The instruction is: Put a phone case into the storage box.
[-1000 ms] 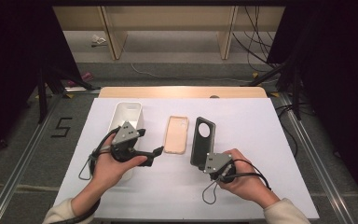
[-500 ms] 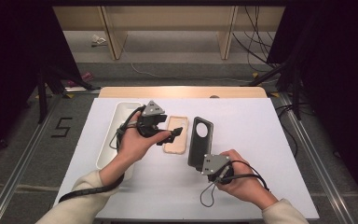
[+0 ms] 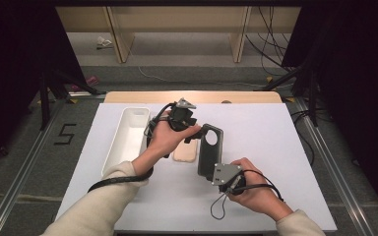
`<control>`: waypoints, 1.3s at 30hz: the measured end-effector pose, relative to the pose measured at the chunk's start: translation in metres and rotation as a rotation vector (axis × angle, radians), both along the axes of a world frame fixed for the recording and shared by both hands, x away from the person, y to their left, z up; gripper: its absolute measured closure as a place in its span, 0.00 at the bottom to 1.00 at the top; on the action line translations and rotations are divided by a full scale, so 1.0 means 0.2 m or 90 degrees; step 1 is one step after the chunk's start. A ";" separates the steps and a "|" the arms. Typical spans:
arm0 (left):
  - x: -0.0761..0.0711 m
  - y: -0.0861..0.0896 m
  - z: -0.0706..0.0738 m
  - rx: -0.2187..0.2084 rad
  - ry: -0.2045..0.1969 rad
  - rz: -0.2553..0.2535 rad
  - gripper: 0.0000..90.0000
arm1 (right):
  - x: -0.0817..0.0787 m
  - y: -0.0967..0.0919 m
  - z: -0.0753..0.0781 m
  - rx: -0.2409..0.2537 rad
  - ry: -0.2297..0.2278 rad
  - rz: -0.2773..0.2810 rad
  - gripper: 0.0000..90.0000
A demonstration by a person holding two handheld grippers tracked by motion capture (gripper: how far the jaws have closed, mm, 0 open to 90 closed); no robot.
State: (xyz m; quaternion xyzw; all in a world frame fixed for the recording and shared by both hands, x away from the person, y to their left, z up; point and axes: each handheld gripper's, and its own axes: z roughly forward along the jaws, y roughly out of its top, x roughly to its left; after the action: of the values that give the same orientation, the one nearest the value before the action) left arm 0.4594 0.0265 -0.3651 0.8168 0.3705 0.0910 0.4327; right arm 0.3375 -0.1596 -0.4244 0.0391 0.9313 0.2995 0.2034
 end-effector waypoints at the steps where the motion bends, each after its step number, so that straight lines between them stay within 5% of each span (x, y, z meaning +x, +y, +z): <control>1: 0.01 -0.01 0.00 0.000 0.009 0.004 0.49 | 0.00 0.00 0.00 0.000 0.001 0.000 0.99; 13: 0.05 -0.05 -0.04 0.000 0.074 0.022 0.65 | 0.00 0.00 0.01 -0.001 -0.006 0.003 0.99; 21: 0.06 -0.05 -0.05 -0.001 0.086 0.031 0.75 | 0.00 0.00 0.00 -0.002 -0.009 0.003 0.99; 31: 0.06 -0.06 -0.07 -0.001 0.109 0.041 0.72 | 0.00 0.01 0.01 -0.005 -0.017 0.003 0.99; 39: 0.05 -0.06 -0.06 -0.015 0.113 0.046 0.79 | 0.00 0.01 0.00 -0.012 -0.018 0.007 0.99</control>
State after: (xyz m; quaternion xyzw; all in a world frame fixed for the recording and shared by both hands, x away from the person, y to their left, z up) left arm 0.4704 0.0139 -0.3765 0.8025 0.4376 0.0296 0.4044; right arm 0.3368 -0.1573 -0.4238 0.0276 0.9315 0.2923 0.2148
